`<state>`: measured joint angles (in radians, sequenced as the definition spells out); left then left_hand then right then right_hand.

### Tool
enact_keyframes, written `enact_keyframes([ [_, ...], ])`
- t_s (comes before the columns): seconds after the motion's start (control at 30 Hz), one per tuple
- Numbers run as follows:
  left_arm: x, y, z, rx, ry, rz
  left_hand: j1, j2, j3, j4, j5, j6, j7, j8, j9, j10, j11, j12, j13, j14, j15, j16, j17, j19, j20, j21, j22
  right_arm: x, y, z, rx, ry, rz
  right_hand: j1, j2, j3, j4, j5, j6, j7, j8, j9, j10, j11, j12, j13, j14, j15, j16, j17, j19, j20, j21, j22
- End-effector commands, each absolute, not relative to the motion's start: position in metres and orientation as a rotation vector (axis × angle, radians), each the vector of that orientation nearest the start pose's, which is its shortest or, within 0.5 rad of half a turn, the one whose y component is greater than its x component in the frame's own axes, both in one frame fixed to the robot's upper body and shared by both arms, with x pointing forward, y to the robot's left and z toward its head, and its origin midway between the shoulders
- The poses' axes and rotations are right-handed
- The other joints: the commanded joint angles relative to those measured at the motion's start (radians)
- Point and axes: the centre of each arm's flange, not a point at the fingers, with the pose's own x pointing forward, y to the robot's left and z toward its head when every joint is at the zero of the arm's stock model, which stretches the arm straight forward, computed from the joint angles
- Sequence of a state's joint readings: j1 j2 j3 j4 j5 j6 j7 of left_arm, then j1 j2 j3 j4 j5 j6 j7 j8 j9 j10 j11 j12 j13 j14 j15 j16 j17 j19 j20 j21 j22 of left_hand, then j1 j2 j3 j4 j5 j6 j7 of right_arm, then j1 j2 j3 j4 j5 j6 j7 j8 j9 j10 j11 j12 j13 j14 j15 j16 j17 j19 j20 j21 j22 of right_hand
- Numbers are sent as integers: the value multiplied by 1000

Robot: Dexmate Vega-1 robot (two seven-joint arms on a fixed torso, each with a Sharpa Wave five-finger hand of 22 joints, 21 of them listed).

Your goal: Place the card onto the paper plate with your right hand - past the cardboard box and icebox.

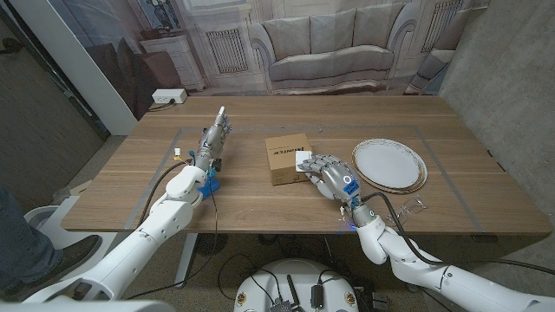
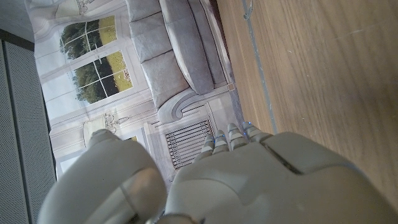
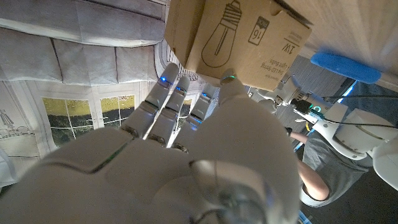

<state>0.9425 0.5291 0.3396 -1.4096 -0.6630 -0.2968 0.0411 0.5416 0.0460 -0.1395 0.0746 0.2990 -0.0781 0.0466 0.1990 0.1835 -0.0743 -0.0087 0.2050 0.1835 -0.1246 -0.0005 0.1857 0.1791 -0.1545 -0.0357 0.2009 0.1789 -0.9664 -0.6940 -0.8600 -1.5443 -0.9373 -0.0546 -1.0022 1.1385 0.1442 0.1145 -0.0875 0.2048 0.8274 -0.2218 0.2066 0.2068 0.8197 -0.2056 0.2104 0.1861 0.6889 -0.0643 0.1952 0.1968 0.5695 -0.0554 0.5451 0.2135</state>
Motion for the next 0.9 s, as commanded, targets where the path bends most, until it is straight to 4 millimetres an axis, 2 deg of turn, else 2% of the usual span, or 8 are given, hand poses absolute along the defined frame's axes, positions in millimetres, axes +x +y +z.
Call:
enact_keyframes([
  [0.03,633,292,-48,-90,-595,-173,5,3,-6,2,-4,-3,0,-4,3,-8,-1,-2,5,-6,4,2,4,-9,-31,-1,3,526,-155,-151,-1306,-1306,-300,-15,1,35,0,-14,19,-2,-2,5,17,-1,-2,2,18,-158,5,5,-32,-149,78,-6],
  [0.4,634,291,-47,-87,-593,-178,6,3,-8,2,-4,-3,1,-4,3,-9,0,-3,5,-6,4,2,4,-9,-31,0,3,524,-156,-149,-1294,-1314,-297,-39,0,68,-6,-18,50,-1,2,8,39,0,-2,1,46,-159,11,8,-74,-146,215,-17],
  [0.57,634,291,-47,-87,-592,-178,6,4,-9,2,-4,-4,1,-4,3,-9,0,-3,5,-6,4,2,4,-9,-32,0,3,525,-156,-148,-1291,-1318,-293,-42,0,80,-9,-19,82,0,5,12,74,2,-2,1,78,-161,12,9,-79,-146,257,-18],
  [0.9,635,290,-48,-88,-590,-176,7,4,-10,2,-4,-4,1,-4,3,-9,0,-3,5,-6,4,2,4,-9,-31,-1,3,524,-156,-145,-1282,-1331,-282,-45,2,97,-11,-20,126,1,6,18,124,5,-3,2,122,-164,16,13,-123,-146,388,-24],
])
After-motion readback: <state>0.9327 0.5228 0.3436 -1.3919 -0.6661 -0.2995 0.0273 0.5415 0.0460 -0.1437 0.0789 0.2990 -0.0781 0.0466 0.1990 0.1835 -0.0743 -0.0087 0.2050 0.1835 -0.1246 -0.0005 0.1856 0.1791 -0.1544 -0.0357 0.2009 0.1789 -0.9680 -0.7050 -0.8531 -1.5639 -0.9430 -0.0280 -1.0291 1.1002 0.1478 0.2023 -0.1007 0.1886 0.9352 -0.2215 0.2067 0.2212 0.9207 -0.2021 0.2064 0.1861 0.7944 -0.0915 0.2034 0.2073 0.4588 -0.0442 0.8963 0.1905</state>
